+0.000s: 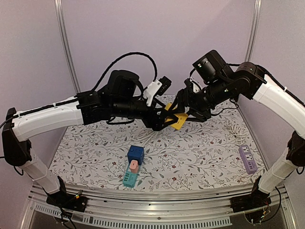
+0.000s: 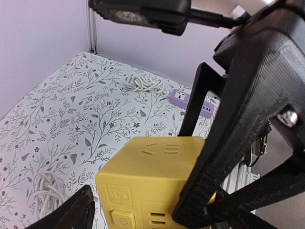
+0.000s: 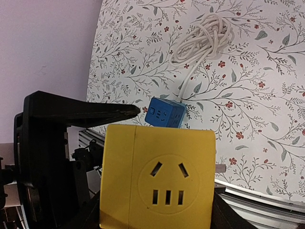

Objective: Insert the plug

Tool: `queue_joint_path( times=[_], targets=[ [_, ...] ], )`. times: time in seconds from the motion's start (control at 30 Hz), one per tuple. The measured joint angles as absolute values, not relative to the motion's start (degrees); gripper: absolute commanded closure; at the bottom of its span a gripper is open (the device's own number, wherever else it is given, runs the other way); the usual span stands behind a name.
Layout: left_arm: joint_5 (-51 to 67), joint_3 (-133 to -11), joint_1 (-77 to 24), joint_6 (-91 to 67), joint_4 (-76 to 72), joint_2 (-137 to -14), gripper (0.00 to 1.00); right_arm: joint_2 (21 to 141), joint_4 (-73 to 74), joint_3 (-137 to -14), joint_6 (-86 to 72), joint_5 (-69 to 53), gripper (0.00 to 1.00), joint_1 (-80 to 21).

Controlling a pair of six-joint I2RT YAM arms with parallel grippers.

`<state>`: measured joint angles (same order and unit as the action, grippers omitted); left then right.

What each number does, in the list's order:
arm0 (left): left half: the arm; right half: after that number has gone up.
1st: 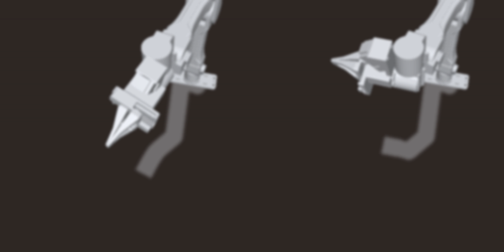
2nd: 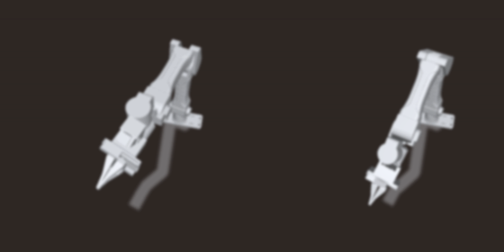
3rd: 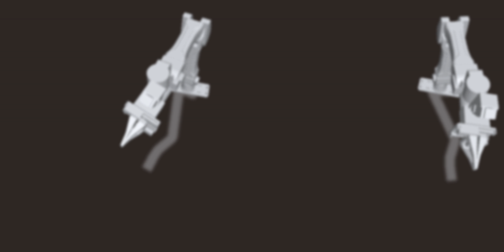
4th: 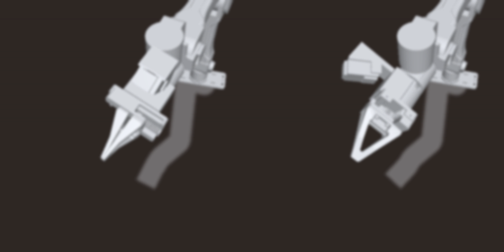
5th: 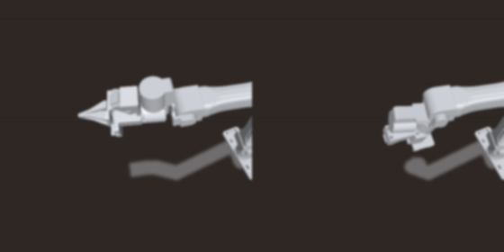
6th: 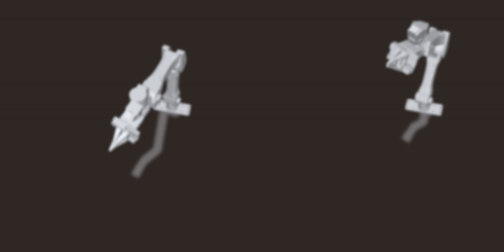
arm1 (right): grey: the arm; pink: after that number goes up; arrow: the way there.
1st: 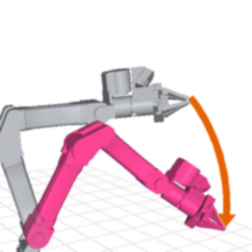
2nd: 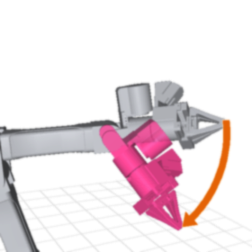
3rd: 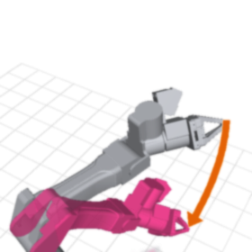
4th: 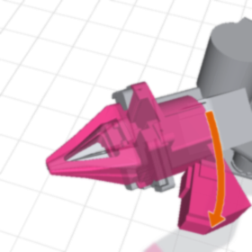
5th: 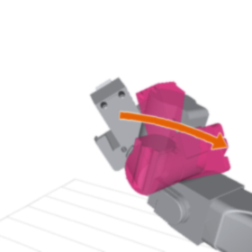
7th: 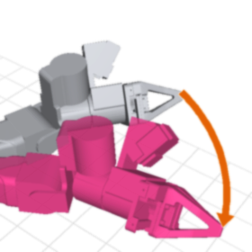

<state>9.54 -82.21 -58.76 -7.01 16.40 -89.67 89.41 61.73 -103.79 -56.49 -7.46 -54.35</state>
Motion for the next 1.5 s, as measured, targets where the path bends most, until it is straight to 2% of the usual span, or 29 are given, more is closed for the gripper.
queue_joint_path(
  times=[0.4, 0.6, 0.67, 0.77, 0.9, 1.07, 1.37, 1.5],
  targets=[
    [10.3, -82.5, -58.8, -6.9, 17.5, -89.7, 0.24, 89.4, 61.6, -103.8, -55.7, -7.7, 0.55, -54.3],
    [10.5, -82.5, -58.9, -7.4, 17.4, -89.7, 0.32, 89.4, 61.3, -103.8, -55.1, -7.8, 0.55, -54.3],
    [10.6, -82.5, -58.9, -7.7, 17.3, -89.7, 0.41, 89.4, 61.3, -103.8, -55.0, -7.8, 0.55, -54.3],
    [10.6, -82.4, -58.9, -7.8, 17.2, -89.7, 0.62, 89.4, 61.3, -103.8, -54.8, -7.9, 0.55, -54.3],
    [10.7, -82.4, -58.9, -8.4, 16.8, -90.1, 0.80, 89.4, 61.6, -103.8, -54.7, -7.8, 0.53, -54.2],
    [10.6, -82.6, -58.9, -8.7, 16.7, -90.5, 0.87, 89.4, 61.8, -103.8, -54.8, -7.8, 0.44, -54.0],
    [10.4, -82.7, -59.1, -9.3, 17.5, -90.7, 0.91, 89.4, 60.8, -103.8, -54.9, -7.6, 0.09, -53.8],
    [10.4, -82.7, -59.1, -9.4, 18.3, -90.8, 0.91, 89.3, 59.7, -103.8, -55.0, -7.1, 0.04, -53.7]
  ],
)
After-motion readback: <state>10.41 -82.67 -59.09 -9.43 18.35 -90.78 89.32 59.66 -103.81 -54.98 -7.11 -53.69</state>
